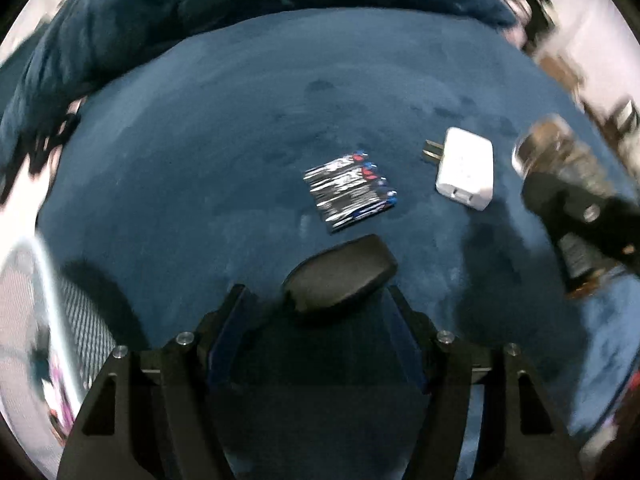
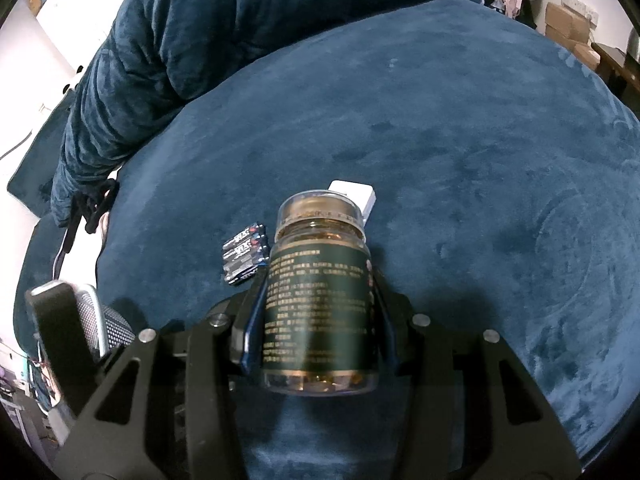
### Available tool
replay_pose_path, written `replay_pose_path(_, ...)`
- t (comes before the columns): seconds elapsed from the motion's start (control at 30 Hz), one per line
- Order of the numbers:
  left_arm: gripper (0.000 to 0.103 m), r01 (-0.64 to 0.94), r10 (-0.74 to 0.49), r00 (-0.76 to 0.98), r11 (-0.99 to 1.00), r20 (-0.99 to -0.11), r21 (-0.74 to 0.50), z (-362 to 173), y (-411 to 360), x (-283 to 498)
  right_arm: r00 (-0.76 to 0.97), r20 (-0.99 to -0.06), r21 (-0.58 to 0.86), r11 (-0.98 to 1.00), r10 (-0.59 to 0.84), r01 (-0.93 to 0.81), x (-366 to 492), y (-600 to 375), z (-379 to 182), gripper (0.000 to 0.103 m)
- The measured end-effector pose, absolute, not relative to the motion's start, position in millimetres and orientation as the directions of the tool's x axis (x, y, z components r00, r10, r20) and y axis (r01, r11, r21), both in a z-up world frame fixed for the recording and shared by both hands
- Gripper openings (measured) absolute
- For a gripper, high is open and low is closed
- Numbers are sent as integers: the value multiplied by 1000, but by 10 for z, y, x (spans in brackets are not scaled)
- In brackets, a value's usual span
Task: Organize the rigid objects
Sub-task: 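Lift fob and amber jar and carry both toward the blue basket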
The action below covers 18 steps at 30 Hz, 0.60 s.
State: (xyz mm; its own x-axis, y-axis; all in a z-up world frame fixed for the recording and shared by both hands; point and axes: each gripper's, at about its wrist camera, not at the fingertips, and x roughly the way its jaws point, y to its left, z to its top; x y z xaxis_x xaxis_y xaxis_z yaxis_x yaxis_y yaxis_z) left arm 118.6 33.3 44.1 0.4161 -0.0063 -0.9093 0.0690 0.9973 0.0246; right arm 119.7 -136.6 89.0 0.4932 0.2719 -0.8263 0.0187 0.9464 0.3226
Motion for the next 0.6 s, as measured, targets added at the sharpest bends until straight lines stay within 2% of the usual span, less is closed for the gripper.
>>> replay_pose_path(0.13, 69, 195, 20, 442, 974, -897, 117, 318, 108, 1292, 491, -827, 330, 944, 273, 31, 1217, -1404, 865, 47)
replay_pose_path(0.2, 60, 222, -16, 438, 971, -899, 91, 296, 93, 1308, 489, -828, 331, 943, 274, 32, 1227, -1401, 857, 47)
replay_pose_path(0.33, 53, 171, -84, 406, 985, -910, -15, 324, 206, 1284, 487, -829, 330, 944, 275, 29, 1242, -1391, 853, 47)
replay_pose_path(0.5, 34, 100, -66, 366, 995, -928, -32, 426, 267, 1116, 484, -831, 326, 945, 273, 26, 1239, -1391, 854, 47)
replay_pose_path(0.57, 33, 95, -65, 381, 995, -922, -31, 466, 269, 1052, 484, -832, 325, 946, 272, 26, 1240, -1391, 850, 47)
replay_pose_path(0.6, 36, 101, -60, 386, 995, -920, -22, 456, 260, 1037, 482, -832, 325, 945, 273, 26, 1242, -1390, 846, 47)
